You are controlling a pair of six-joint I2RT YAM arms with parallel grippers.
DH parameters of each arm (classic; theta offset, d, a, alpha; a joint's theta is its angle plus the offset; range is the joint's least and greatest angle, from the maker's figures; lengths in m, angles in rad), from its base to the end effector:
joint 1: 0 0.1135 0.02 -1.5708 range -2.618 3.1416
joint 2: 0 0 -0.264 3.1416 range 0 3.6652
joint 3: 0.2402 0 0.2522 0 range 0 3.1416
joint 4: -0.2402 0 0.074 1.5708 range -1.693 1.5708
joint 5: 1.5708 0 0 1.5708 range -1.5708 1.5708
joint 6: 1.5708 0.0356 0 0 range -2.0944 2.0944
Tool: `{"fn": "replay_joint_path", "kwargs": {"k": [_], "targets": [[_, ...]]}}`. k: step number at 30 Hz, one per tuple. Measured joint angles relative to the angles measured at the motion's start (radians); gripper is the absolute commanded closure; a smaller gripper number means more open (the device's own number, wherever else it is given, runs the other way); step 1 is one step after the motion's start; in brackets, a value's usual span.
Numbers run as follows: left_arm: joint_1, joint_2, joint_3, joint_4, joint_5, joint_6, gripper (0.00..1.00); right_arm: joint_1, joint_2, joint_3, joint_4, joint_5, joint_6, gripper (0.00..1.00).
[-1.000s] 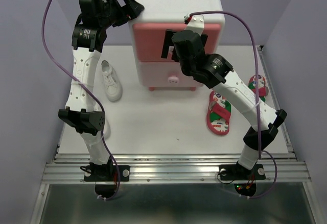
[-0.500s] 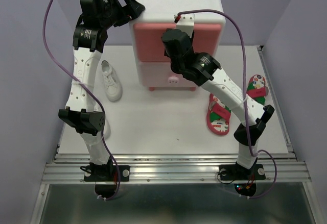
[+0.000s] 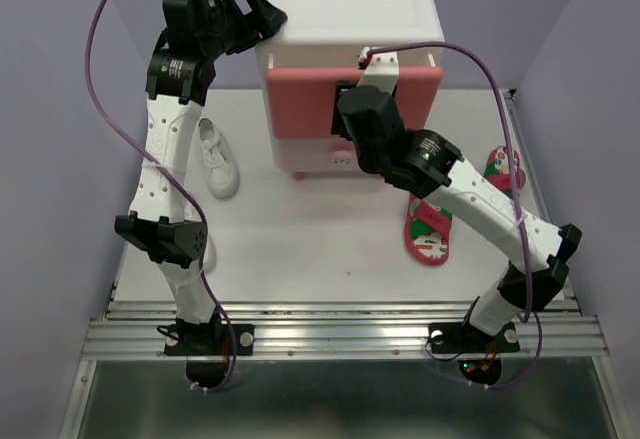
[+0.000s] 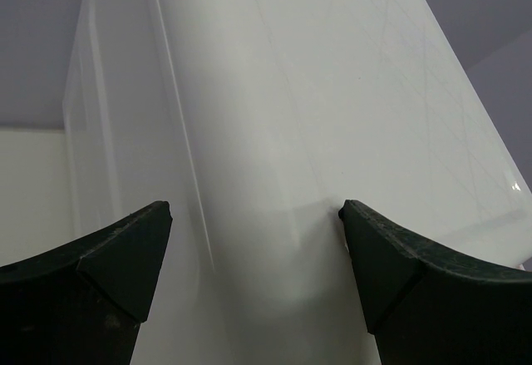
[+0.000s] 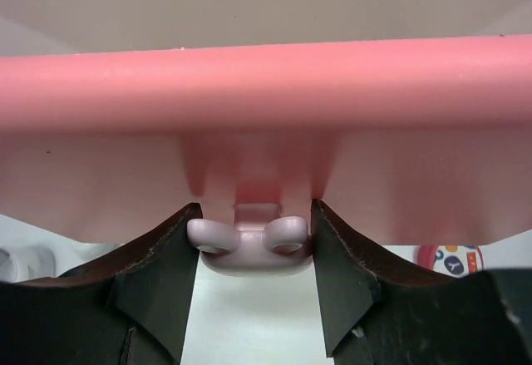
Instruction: Place and organize the shoes in the shoe cabinet
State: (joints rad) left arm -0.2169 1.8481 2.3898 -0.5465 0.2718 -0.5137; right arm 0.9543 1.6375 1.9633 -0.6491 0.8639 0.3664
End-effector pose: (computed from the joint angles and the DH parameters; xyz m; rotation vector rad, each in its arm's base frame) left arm 0.3686 -0.0910 0.5446 -0.0214 1.6305 -0.7808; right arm 0.2201 0.2638 0.4813 0.0469 1.7799 0.1306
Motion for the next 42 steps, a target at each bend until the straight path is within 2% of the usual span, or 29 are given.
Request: {"fn": "replay_joint_path", "kwargs": {"k": [7,14,24,31,42], "targets": [[-0.006,-0.001,-0.002,0.000,-0.029,-0.007,0.07,0.158,-0.090,-0.048,-0.135,0.047,0.092,0.94],[-0.011,-0.001,-0.006,0.004,-0.055,-0.008,0.07,0.320,-0.108,-0.047,-0.296,0.137,0.273,0.96],[-0.013,-0.005,-0.014,0.010,-0.072,-0.006,0.07,0.515,-0.076,0.074,-0.634,0.169,0.559,0.99],[-0.019,-0.006,-0.015,0.010,-0.085,-0.002,0.07,0.534,-0.094,0.049,-0.696,0.130,0.645,0.96],[-0.021,-0.013,-0.032,0.021,-0.092,-0.002,0.07,0.547,-0.226,-0.020,-0.730,0.082,0.577,0.91]]}}
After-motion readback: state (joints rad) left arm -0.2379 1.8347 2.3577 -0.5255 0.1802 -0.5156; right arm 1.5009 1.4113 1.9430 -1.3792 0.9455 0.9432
